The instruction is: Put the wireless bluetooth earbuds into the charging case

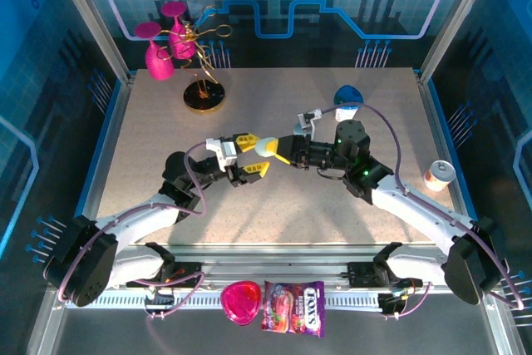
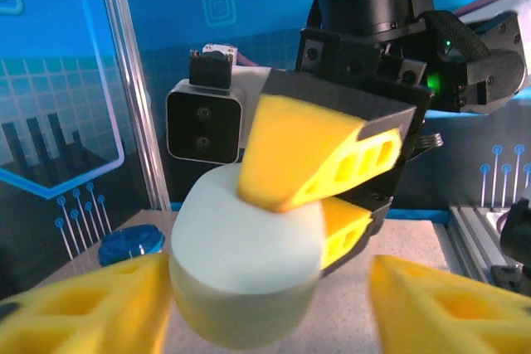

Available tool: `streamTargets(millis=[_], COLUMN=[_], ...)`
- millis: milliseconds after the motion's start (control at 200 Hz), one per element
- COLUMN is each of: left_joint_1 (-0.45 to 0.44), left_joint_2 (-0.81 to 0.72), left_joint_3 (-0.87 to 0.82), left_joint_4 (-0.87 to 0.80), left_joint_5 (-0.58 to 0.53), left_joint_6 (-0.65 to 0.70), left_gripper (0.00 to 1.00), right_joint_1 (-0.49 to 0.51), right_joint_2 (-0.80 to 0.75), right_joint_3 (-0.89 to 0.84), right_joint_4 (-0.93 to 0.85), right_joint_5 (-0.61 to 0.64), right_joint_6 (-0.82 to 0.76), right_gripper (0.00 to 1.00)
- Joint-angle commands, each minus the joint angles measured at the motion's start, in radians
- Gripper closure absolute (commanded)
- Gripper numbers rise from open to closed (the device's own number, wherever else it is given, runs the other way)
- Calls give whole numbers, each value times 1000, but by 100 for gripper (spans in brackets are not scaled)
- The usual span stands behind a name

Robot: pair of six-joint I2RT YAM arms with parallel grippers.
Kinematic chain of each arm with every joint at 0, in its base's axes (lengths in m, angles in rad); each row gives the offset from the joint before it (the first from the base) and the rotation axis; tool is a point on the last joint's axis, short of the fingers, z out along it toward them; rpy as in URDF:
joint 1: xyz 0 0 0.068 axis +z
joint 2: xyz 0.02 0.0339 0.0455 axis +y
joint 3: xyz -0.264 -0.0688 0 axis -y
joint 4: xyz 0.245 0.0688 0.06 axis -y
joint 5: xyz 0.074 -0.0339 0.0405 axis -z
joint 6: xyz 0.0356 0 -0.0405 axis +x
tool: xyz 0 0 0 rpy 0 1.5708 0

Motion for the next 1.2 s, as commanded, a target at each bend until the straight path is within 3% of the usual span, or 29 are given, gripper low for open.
streamTargets(millis=[0,105,240,355,585,1196], left_joint_1=[-7,-10,-30,-58,-102,-128], left_joint_2=[-29,-30,-23,6,114,202], left_joint_3=[29,9,3,12,16,30], left_joint_4=[-130,-193,-323,-407,-378,-327], left_joint_5=[-6,-31,-98,-163,-212,-191], left_joint_6=[24,31,55,62,22,10], left_gripper=[24,11,4,1,1,1], right_joint_1=[-51,-108,-185,-234,-307,-414], right_joint_2=[-41,-63,-80,-77,-17,363], right_joint_3=[-34,-67,-96,-104,-94,-59], right_joint_4=[-41,-83,-198,-273,-343,-219], right_joint_5=[65,105,195,291,458,409], right_joint_6=[-58,-98,-168,-234,-335,-386], right_gripper=[86,86,86,87,87,83])
